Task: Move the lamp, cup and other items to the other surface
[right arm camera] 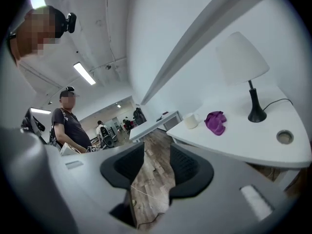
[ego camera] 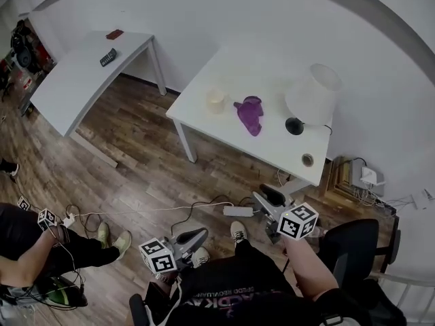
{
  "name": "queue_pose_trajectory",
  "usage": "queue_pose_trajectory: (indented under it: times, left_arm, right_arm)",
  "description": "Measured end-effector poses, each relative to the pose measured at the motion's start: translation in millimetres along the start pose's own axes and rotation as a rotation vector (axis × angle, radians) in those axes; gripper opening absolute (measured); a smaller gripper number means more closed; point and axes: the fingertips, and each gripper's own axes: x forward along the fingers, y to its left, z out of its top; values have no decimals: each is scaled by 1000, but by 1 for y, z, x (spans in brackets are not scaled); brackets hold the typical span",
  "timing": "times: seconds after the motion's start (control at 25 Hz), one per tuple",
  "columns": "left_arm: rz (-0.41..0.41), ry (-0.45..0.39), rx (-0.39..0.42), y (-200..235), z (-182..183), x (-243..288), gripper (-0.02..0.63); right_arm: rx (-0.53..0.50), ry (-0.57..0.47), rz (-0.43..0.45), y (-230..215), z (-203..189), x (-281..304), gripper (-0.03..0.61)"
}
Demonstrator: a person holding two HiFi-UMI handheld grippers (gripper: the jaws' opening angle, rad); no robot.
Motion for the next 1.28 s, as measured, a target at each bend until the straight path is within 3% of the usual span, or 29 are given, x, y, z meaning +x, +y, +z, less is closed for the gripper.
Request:
queue_pose_trajectory:
  times: [0.4, 0.6, 0.84, 1.28]
  left_arm:
    - [140, -111, -41, 19, 13, 33, 0]
    - [221, -174, -70, 28, 16, 34, 0]
    - [306, -225, -110, 33, 10, 29, 0]
    - [397, -289, -185, 41, -4, 27, 0]
  right_arm:
    - [-229, 82, -89, -114, 54, 81, 190]
    - [-251, 110, -111, -158, 69, 126, 219]
    - [-292, 188, -228, -228, 71, 182, 253]
    - [-267, 325, -317, -303, 63, 254, 252]
